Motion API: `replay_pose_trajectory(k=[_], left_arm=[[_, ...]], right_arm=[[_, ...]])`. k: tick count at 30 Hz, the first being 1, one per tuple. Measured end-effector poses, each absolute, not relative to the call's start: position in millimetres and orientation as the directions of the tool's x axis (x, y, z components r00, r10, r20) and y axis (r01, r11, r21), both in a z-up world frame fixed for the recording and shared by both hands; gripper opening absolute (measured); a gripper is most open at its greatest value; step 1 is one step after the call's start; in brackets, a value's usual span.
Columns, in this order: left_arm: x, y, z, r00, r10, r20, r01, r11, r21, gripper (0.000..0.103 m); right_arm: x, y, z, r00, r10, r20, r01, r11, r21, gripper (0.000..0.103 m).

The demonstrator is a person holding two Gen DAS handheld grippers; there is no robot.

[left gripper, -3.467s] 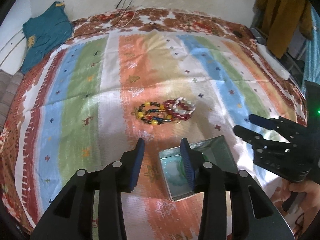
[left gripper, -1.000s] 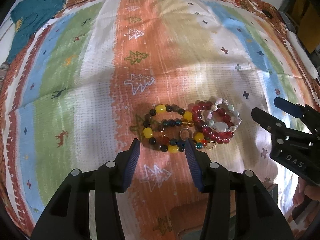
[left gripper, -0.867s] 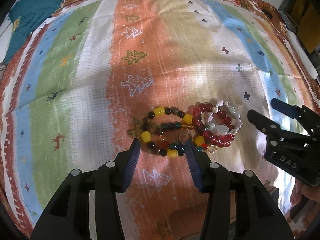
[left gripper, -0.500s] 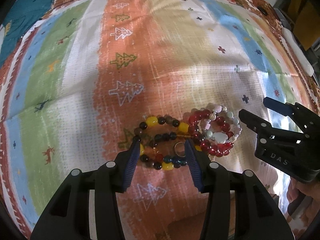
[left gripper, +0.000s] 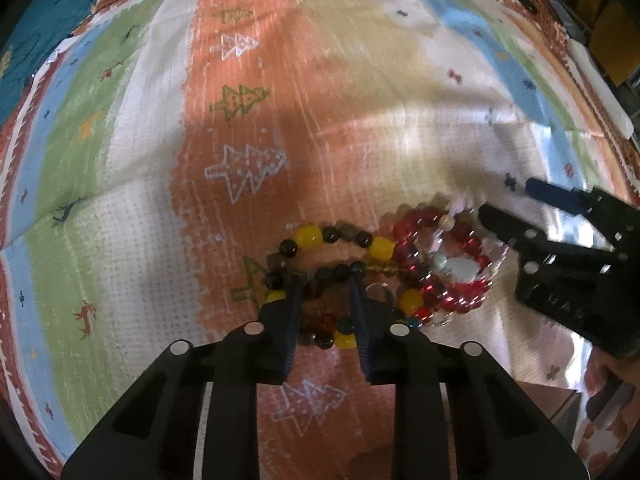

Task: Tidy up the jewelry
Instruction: 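Grasp the white-pink bead bracelet with the right gripper while the left gripper grasps the multicolour bracelet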

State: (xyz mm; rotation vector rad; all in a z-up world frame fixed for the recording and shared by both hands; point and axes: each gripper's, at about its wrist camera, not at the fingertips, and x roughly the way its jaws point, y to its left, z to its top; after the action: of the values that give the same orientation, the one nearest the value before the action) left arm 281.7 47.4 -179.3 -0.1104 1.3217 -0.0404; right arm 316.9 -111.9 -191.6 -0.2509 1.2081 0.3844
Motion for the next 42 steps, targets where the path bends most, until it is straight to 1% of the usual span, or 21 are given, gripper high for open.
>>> replay_pose_trajectory(k=[2,5,7,10,13,15,17,18,20,23,30,42], left_arm=[[281.2,48.8,-180.2,0.249,-0.095,-0.964,-0.032,0.994,-0.106,0.023],[280.2,50.5,-180.9,0.252,-0.078,-0.965,-0.038,0.995,-0.09,0.014],[277.4,51.9,-181.8,0.257,-0.071,-0.964,-0.033,0.996,-0.083,0.013],[276.7,52.2,-181.7,0.259,-0.067,-0.963,-0.025,0.997,-0.076,0.013],[274.9,50.8,-181.3,0.263,-0.055,-0.963,-0.018,0.998,-0.062,0.013],[274.9,48.7,-180.9,0.264,-0.039,-0.964,-0.018,0.999,-0.045,0.009],[277.7,44.2,-181.8,0.264,-0.037,-0.964,-0.016,0.999,-0.042,0.009],[278.1,44.1,-181.4,0.264,-0.037,-0.964,-0.016,0.999,-0.042,0.009],[279.3,44.0,-180.1,0.261,-0.039,-0.965,-0.019,0.999,-0.045,0.009],[278.0,46.5,-174.7,0.267,-0.047,-0.963,-0.024,0.998,-0.055,0.009],[275.2,47.0,-155.6,0.301,-0.063,-0.952,-0.026,0.997,-0.074,0.009],[266.8,46.0,-115.5,0.378,-0.089,-0.921,-0.014,0.995,-0.101,0.009]], right_arm=[[316.7,-111.0,-192.0,0.303,0.157,-0.94,-0.42,0.907,0.016,0.062],[313.9,-107.7,-192.4,0.306,0.162,-0.938,-0.433,0.901,0.015,0.056],[311.9,-106.6,-192.2,0.304,0.169,-0.937,-0.442,0.897,0.019,0.051],[308.7,-102.5,-194.4,0.282,0.179,-0.943,-0.467,0.884,0.028,0.051],[305.1,-99.2,-196.4,0.298,0.158,-0.941,-0.485,0.874,-0.007,0.051],[305.4,-100.2,-196.3,0.3,0.157,-0.941,-0.481,0.877,-0.007,0.049],[306.8,-102.8,-194.7,0.301,0.161,-0.94,-0.472,0.881,-0.001,0.035],[307.8,-104.7,-193.9,0.297,0.165,-0.941,-0.467,0.884,0.008,0.032],[309.3,-107.2,-193.2,0.29,0.174,-0.941,-0.46,0.888,0.023,0.02],[311.0,-110.5,-192.7,0.282,0.188,-0.941,-0.452,0.891,0.043,0.011],[308.1,-113.0,-182.1,0.31,0.197,-0.93,-0.457,0.888,0.036,0.011],[291.3,-120.6,-146.8,0.362,0.237,-0.902,-0.471,0.881,0.043,0.01]])
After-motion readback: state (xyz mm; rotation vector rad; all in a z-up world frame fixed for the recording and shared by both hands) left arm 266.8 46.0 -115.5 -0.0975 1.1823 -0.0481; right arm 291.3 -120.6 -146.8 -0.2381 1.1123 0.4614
